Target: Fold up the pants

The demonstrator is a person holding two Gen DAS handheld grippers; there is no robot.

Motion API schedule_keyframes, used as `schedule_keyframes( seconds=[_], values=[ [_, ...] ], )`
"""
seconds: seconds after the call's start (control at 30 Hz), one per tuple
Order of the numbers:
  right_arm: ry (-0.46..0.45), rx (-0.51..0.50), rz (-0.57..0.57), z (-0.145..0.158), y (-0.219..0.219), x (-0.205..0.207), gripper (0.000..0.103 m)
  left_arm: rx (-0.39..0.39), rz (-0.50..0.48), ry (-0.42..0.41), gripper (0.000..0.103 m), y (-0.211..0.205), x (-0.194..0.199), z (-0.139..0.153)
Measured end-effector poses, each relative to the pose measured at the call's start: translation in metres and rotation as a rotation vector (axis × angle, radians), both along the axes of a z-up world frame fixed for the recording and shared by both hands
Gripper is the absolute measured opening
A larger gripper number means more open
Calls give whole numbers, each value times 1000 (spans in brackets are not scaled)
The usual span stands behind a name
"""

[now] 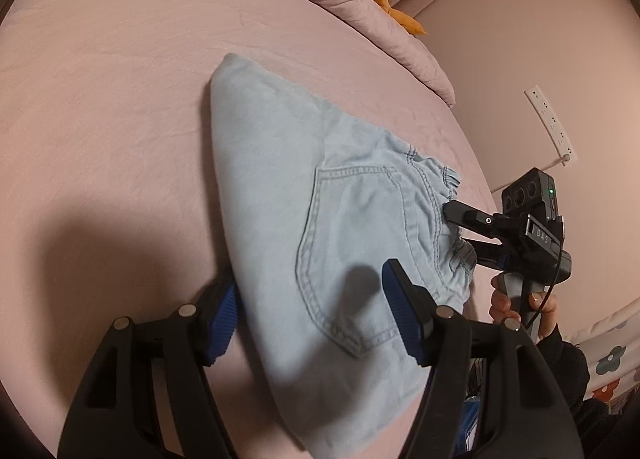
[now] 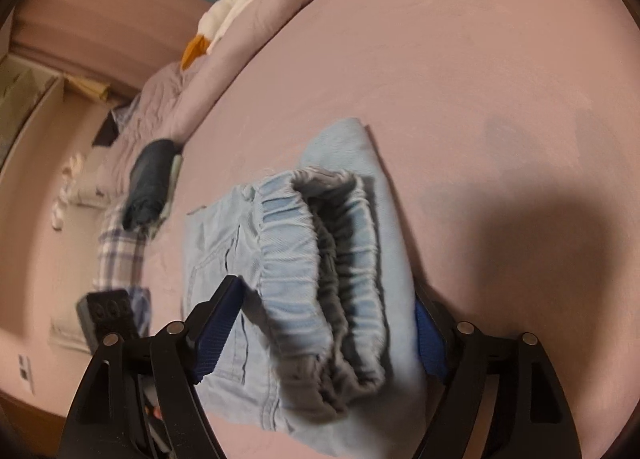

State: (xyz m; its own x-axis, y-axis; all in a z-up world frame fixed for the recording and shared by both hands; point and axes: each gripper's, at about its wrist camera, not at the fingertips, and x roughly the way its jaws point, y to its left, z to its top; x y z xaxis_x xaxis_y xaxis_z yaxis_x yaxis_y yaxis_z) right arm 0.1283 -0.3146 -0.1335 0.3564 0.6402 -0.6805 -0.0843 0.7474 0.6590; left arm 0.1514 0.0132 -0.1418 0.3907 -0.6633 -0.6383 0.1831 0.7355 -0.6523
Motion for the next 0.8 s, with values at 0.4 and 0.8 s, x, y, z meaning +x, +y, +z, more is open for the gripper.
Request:
schedule_keyframes(
  seconds=[0.4, 0.8],
  values=[
    [-21, -34, 62, 0, 13, 11, 83, 2, -17, -14, 73, -8, 13, 2],
    [-48, -47, 68, 1, 26, 12, 83, 40, -31, -33, 74, -18, 19, 3]
  ],
)
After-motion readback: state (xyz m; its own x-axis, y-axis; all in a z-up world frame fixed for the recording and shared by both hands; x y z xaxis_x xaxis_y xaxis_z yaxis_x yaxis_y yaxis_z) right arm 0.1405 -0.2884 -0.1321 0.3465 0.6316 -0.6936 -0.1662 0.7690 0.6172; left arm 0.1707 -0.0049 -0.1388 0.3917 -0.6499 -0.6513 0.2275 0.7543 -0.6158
